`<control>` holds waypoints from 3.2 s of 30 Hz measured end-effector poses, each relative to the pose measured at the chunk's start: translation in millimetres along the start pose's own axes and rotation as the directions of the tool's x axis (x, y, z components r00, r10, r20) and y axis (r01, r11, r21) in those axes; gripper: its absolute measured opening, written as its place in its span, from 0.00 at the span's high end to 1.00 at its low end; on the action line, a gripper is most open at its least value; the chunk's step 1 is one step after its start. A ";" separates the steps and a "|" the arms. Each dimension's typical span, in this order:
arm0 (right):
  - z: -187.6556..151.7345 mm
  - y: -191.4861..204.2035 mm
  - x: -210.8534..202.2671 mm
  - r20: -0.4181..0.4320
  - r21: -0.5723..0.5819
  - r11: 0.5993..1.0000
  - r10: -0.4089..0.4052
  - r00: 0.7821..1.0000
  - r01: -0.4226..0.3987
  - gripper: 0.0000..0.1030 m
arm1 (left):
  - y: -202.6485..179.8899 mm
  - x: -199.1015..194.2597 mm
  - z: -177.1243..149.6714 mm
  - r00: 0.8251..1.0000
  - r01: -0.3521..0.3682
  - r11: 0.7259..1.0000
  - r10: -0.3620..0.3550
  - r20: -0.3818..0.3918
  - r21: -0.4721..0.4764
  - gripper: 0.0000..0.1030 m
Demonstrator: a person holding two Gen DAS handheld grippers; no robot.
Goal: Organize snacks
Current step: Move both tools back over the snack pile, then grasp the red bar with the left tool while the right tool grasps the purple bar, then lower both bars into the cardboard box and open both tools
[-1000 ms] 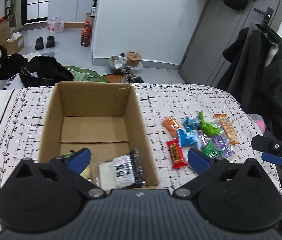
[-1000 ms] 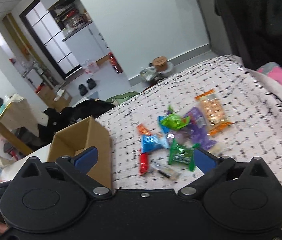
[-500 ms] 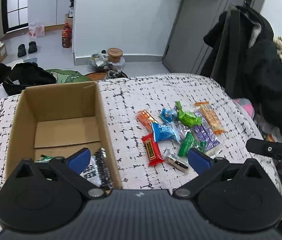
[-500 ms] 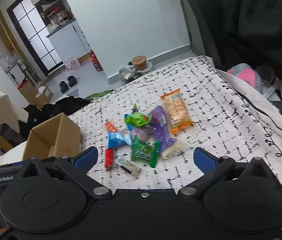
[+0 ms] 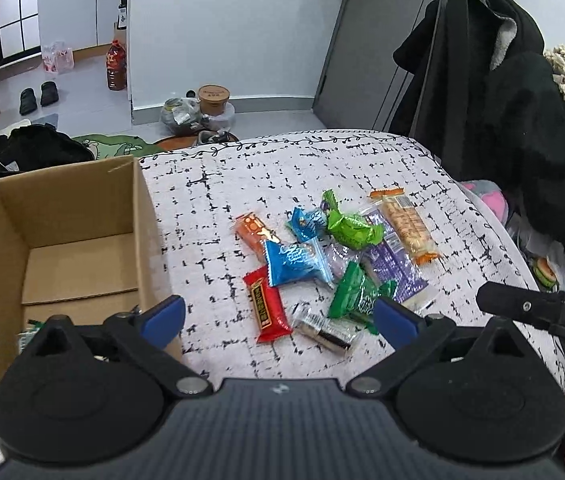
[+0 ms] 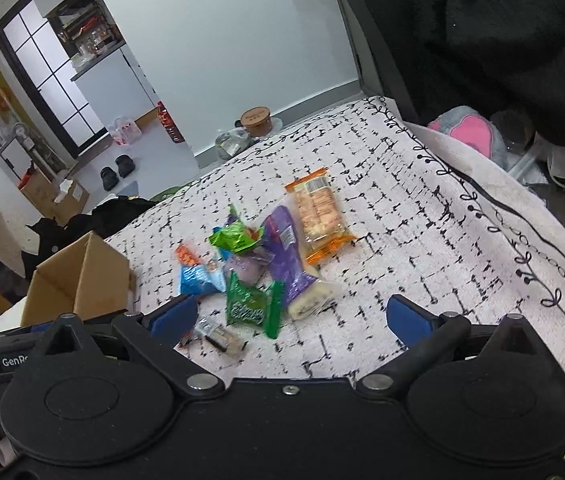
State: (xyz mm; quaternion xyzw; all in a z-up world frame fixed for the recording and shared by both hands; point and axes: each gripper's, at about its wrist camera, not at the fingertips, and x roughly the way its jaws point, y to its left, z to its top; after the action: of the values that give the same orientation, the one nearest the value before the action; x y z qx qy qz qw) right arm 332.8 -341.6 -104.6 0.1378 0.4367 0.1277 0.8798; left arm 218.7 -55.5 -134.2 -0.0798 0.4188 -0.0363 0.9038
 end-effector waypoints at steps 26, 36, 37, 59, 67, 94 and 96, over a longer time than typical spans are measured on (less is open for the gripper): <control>23.8 -3.5 86.0 -0.131 -0.037 0.999 -0.002 0.991 -0.003 0.34 | 5.0 82.3 4.9 0.993 -0.062 0.990 0.048 -0.112 -0.125 0.65; 26.8 -0.4 121.3 -0.203 -0.045 0.999 -0.010 0.979 0.001 0.49 | 7.9 104.8 0.3 0.986 -0.088 0.988 0.068 -0.151 -0.129 0.67; 25.6 0.9 124.6 -0.212 -0.053 0.999 -0.019 0.977 0.008 0.50 | 8.3 105.7 -0.4 0.987 -0.087 0.987 0.067 -0.148 -0.135 0.69; 6.5 -4.9 81.9 -0.183 0.009 0.999 -0.033 0.983 0.036 0.74 | 6.0 68.9 -5.5 0.995 -0.013 0.992 0.000 -0.102 -0.129 0.80; 9.9 5.2 49.3 -0.114 0.031 0.999 -0.008 0.994 0.012 0.74 | 1.3 43.0 -0.7 0.998 0.022 0.994 -0.028 -0.056 -0.103 0.80; 5.0 86.8 27.7 -0.052 0.002 0.987 0.159 0.986 -0.159 0.74 | 57.3 -33.1 14.1 0.995 0.018 0.981 0.001 0.098 -0.192 0.80; 6.0 95.7 30.7 -0.051 0.001 0.983 0.181 0.982 -0.181 0.74 | 67.0 -37.7 15.9 0.994 0.002 0.979 0.020 0.105 -0.204 0.80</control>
State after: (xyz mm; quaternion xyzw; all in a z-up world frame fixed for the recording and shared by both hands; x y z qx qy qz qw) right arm 345.6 -242.8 -89.7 0.1719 0.4444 0.2116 0.8534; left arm 206.4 17.3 -107.5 -0.1719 0.3717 0.0151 0.9122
